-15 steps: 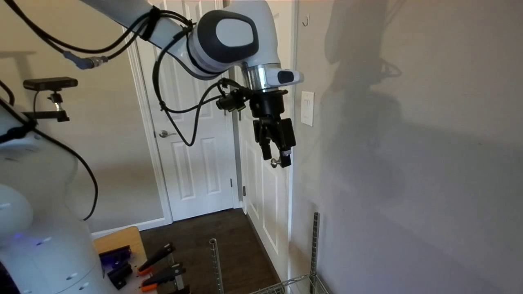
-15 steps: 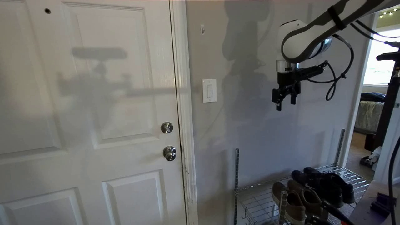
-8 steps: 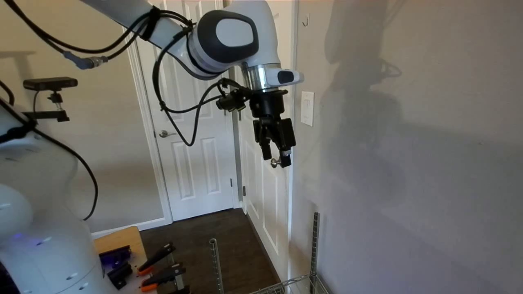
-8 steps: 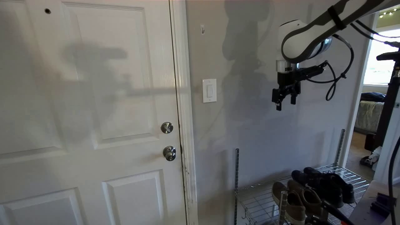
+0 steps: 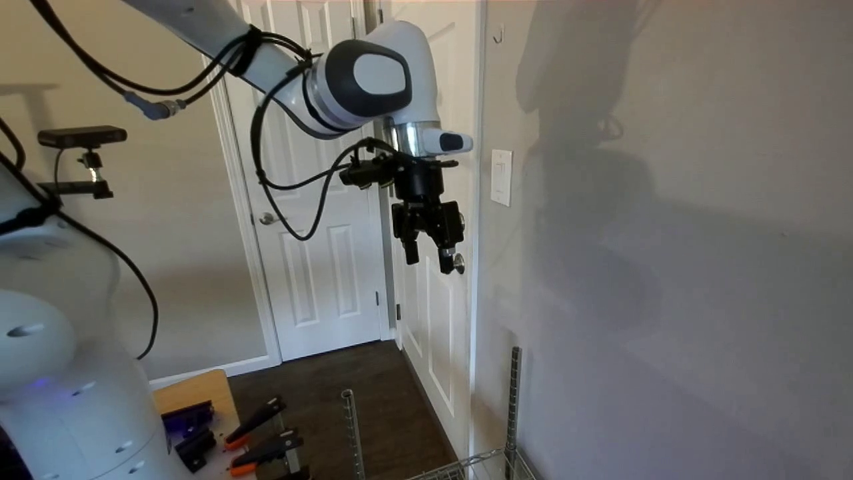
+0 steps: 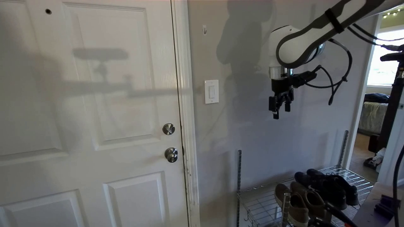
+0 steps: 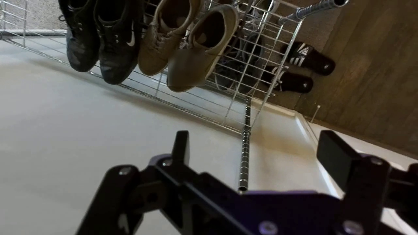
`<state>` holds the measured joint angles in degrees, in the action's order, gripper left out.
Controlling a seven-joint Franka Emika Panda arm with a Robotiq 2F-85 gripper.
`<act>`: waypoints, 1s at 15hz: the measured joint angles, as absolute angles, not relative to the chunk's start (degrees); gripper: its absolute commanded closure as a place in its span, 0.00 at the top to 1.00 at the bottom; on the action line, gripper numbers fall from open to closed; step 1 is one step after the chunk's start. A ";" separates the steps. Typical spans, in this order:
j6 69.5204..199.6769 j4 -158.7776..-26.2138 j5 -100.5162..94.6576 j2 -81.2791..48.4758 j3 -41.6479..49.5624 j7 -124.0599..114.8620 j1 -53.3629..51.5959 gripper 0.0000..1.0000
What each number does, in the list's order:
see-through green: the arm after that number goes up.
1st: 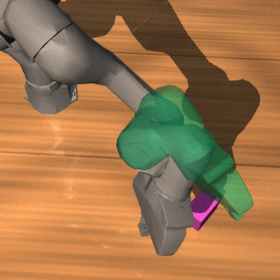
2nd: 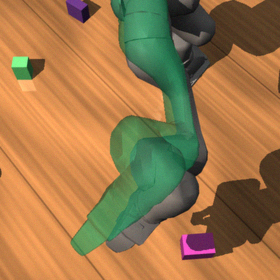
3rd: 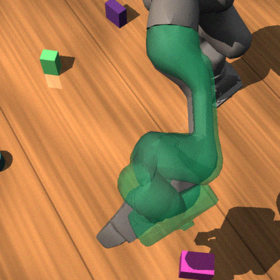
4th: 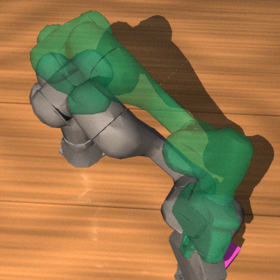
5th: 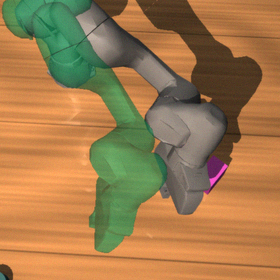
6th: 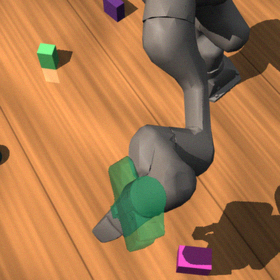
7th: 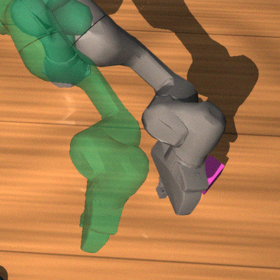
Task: Turn on the light switch
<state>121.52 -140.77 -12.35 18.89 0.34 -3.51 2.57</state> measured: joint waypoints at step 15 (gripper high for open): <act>138.27 -133.70 -5.73 2.95 -2.54 -11.81 -2.29 1.00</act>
